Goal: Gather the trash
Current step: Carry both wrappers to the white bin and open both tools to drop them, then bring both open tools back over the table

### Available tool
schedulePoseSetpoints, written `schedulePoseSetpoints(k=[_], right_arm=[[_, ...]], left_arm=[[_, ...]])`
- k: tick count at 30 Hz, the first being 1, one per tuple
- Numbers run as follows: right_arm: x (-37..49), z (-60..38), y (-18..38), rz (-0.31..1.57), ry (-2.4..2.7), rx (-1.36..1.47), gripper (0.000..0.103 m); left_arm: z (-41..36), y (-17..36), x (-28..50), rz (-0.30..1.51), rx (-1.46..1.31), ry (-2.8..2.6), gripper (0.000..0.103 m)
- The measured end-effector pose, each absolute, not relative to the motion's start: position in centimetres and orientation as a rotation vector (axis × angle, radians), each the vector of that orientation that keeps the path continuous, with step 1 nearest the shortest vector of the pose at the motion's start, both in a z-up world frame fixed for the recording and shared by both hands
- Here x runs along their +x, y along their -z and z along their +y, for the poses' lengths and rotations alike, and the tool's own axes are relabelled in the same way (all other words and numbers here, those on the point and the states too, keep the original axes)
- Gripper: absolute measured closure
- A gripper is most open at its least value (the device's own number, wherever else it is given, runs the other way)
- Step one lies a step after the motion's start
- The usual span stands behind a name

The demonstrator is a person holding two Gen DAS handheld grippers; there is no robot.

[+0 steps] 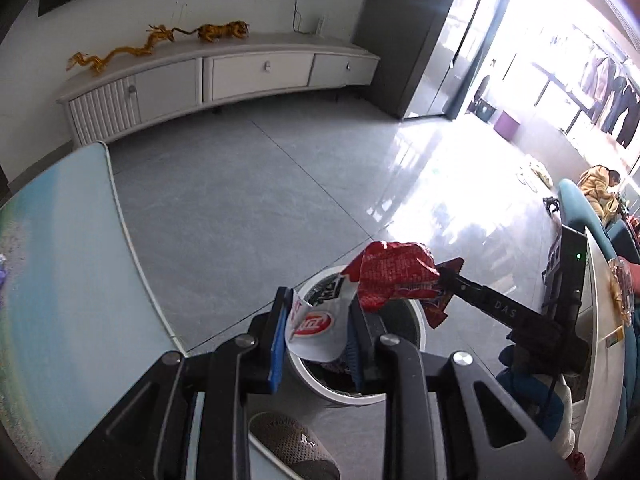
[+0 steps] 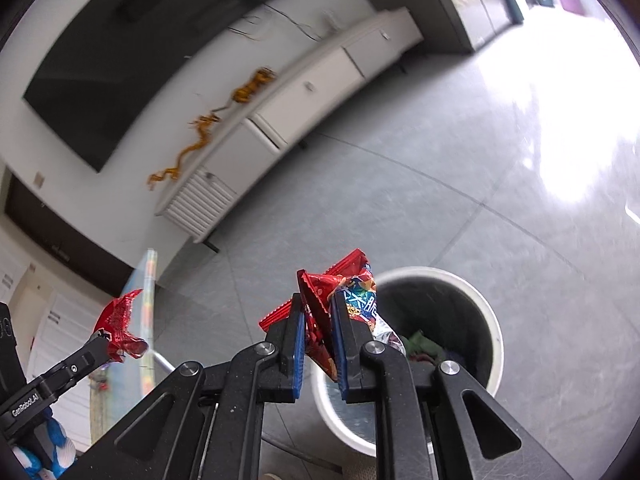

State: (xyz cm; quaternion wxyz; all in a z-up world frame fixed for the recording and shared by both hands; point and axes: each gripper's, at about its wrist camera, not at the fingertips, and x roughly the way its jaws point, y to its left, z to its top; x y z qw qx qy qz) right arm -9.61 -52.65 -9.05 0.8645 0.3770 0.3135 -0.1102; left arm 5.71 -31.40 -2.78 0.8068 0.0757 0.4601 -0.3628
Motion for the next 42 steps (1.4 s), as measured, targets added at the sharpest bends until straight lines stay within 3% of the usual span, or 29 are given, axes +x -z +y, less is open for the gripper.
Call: schedulePoseSetpoints(k=[6, 8, 15, 18, 29, 42], right_arm=[[-9.4, -54.7, 13.1, 0.721, 0.274, 0.85, 0.088], [-9.4, -55.1, 14.0, 0.74, 0.284, 0.865, 0.082], [-10.0, -56.3, 15.9, 0.77, 0.323, 0.9, 0.069], [-10.1, -56.4, 15.9, 0.777, 0.332, 0.898, 0.064], [-9.5, -55.2, 13.2, 0.769, 0.306, 0.841, 0.063], [-5.3, -46.7, 3.7, 0.698, 0.148, 0.658, 0.062]], left_arm=[[-35.9, 7.0, 6.3, 1.06, 0.224, 0.782, 0.077], [-37.0, 7.9, 6.5, 1.087, 0.227, 0.794, 0.077], [-39.8, 9.9, 6.6, 1.155, 0.205, 0.83, 0.051], [-39.8, 9.8, 6.6, 1.157, 0.191, 0.841, 0.048], [-33.6, 4.9, 6.7, 1.004, 0.132, 0.727, 0.048], [-18.1, -3.6, 8.2, 0.763, 0.03, 0.411, 0.048]])
